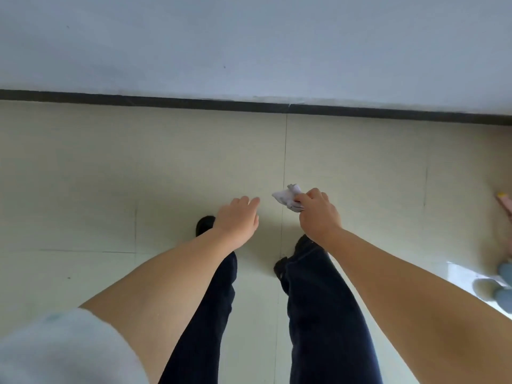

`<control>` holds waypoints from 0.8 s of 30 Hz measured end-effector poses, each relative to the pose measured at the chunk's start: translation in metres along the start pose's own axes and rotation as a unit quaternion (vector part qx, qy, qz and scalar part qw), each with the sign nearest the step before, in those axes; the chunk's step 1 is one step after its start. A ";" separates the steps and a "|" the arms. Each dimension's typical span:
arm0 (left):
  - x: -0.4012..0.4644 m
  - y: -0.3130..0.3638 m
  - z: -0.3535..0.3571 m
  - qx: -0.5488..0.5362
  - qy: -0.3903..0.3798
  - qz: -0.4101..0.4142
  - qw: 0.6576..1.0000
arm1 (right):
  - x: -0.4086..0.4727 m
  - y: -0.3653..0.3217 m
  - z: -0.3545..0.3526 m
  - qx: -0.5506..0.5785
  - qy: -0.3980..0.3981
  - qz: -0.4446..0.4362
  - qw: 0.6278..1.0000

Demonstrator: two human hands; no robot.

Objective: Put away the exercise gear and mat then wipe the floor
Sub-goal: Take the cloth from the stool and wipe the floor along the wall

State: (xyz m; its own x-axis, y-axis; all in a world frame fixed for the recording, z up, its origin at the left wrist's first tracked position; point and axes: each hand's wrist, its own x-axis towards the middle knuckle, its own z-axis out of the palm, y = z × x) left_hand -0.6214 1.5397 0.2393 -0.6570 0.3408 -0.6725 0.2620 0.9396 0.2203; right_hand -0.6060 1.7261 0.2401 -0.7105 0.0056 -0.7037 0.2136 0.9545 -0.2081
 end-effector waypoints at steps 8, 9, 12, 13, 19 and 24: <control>-0.138 -0.012 -0.124 0.097 0.060 0.068 0.991 | -0.122 -0.086 -0.109 -0.109 0.045 -0.064 0.991; -0.152 -0.016 -0.137 0.097 0.069 0.061 0.991 | -0.133 -0.095 -0.119 -0.091 0.058 -0.061 0.992; -0.189 -0.032 -0.164 0.093 0.105 0.012 0.990 | -0.158 -0.120 -0.138 -0.049 0.098 -0.080 0.991; -0.200 -0.037 -0.168 0.089 0.114 -0.012 0.989 | -0.164 -0.128 -0.141 -0.039 0.103 -0.091 0.990; -0.269 -0.027 -0.143 0.003 0.146 -0.214 0.966 | -0.199 -0.141 -0.139 -0.076 0.094 -0.177 0.977; -0.312 0.050 -0.085 -0.136 0.153 -0.336 0.919 | -0.233 -0.128 -0.134 -0.139 0.078 -0.280 0.947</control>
State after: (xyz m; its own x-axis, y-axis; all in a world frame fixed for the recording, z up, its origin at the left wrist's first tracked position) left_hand -0.4634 1.4832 0.5197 -0.7846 -0.3657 -0.5007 -0.4349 0.9002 0.0241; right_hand -0.5573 1.6421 0.5216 -0.7552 -0.5011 -0.4226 -0.3954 0.8625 -0.3159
